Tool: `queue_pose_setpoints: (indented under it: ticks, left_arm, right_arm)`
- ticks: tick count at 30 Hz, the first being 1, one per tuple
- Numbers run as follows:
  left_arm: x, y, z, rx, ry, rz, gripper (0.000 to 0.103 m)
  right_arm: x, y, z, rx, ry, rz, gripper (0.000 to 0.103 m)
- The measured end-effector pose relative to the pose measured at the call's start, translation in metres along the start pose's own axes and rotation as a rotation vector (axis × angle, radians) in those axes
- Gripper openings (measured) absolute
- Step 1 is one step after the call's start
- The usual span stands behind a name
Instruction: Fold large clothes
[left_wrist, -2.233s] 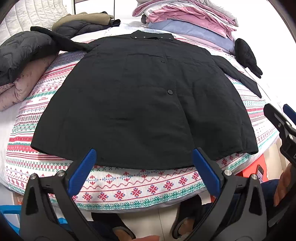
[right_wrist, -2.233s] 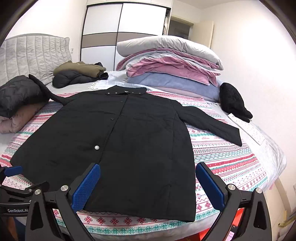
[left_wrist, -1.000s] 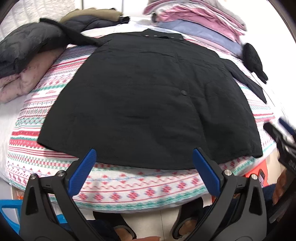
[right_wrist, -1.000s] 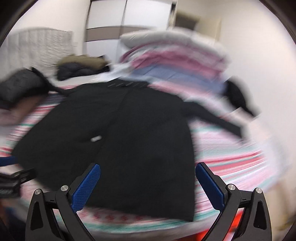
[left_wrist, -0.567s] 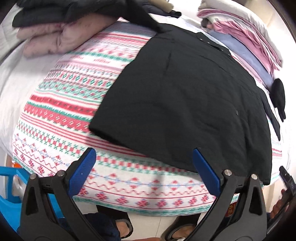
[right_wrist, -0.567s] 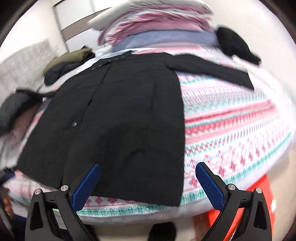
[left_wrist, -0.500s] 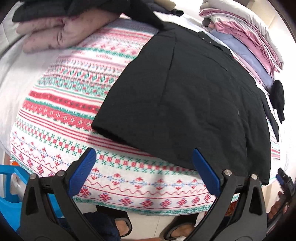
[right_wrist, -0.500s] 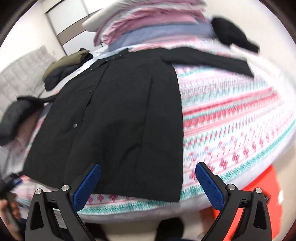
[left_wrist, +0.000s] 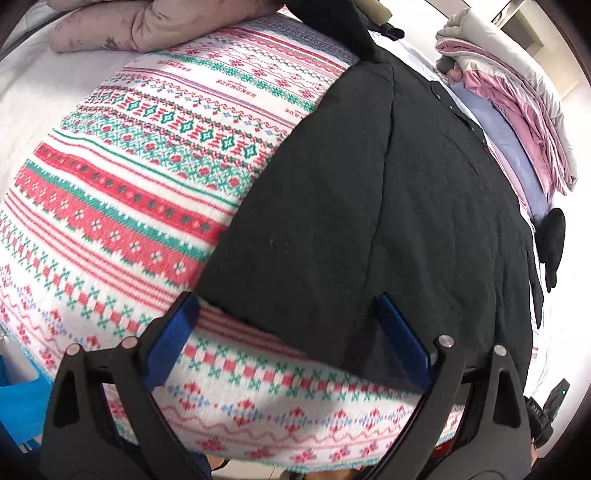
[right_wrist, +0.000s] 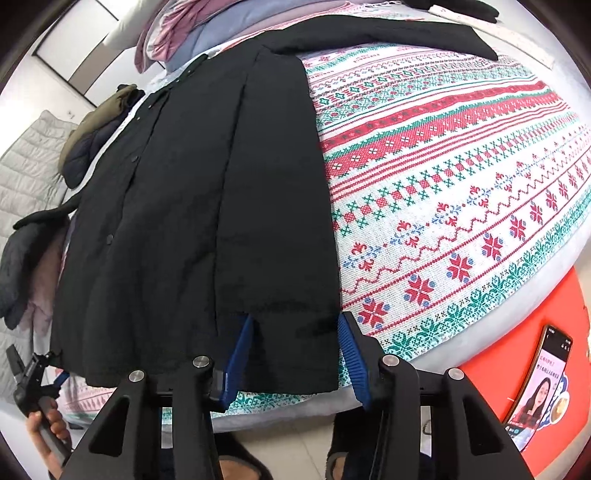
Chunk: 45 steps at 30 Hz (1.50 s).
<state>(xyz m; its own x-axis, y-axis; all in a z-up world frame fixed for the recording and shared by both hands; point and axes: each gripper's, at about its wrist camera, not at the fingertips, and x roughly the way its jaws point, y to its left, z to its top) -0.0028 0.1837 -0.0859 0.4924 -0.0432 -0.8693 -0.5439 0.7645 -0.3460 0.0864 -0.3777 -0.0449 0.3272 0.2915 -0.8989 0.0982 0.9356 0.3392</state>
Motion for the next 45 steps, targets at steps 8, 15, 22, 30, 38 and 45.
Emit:
queue_pose_setpoints:
  ticks: [8, 15, 22, 30, 38, 45]
  left_arm:
    - [-0.012, -0.015, 0.005, 0.102, -0.114, 0.001, 0.011]
    - [-0.058, -0.028, -0.015, 0.152, -0.191, -0.033, 0.006]
    - [-0.049, -0.017, -0.021, 0.138, -0.147, 0.008, 0.006]
    - [-0.026, -0.021, -0.022, 0.221, -0.080, 0.057, 0.035]
    - [-0.004, -0.008, -0.013, 0.111, -0.032, -0.029, 0.030]
    - [-0.031, -0.023, -0.022, 0.137, -0.120, -0.016, 0.007]
  right_arm:
    - [-0.028, 0.006, -0.009, -0.111, -0.179, -0.087, 0.005]
    - [-0.081, -0.014, -0.013, -0.072, -0.410, -0.173, 0.005]
    - [-0.077, -0.004, -0.016, -0.076, -0.405, -0.220, 0.005]
    - [-0.064, 0.004, -0.011, -0.117, -0.361, -0.178, 0.009]
    - [-0.025, -0.038, 0.003, 0.082, -0.163, 0.003, 0.027]
    - [-0.048, -0.034, -0.002, -0.006, -0.304, -0.171, 0.004]
